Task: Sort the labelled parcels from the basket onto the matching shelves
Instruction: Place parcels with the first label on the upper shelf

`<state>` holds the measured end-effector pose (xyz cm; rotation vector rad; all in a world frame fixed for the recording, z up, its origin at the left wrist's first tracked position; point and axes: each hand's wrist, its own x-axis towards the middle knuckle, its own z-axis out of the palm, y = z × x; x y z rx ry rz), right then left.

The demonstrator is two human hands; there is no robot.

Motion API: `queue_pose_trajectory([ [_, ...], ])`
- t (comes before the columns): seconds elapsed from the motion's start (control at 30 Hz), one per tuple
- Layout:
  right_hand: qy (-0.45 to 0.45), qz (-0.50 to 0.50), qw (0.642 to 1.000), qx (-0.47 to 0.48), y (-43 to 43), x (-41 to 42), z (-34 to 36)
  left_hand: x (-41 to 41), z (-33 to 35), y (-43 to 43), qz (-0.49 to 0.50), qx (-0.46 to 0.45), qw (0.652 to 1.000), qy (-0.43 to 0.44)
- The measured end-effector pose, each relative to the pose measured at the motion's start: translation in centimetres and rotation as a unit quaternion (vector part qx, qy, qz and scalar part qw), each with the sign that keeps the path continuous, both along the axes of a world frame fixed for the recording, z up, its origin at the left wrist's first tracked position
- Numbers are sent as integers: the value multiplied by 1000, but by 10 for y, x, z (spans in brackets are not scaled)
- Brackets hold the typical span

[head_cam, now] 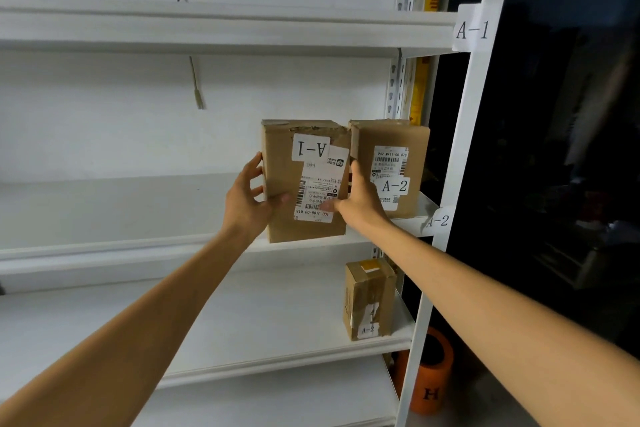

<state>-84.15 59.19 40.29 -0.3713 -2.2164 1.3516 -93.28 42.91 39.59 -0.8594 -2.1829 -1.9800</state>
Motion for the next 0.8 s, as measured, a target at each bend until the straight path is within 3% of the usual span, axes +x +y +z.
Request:
queue_pose_trajectory([
  [0.27, 38, 9, 999, -14, 21, -39, -17, -31, -4, 19, 14, -32, 999, -5],
  [0.53, 22, 7, 999, 42, 35, -66, -26, -58, -11, 29, 4, -50, 999, 6],
  [0.73, -77, 66, 993, 55, 43, -74, -23, -76, -5, 27, 7, -82, 996, -25],
  [0.8, -78, 63, 991, 84, 39, -69, -20, -71, -8, 23, 56, -98, 993, -32],
])
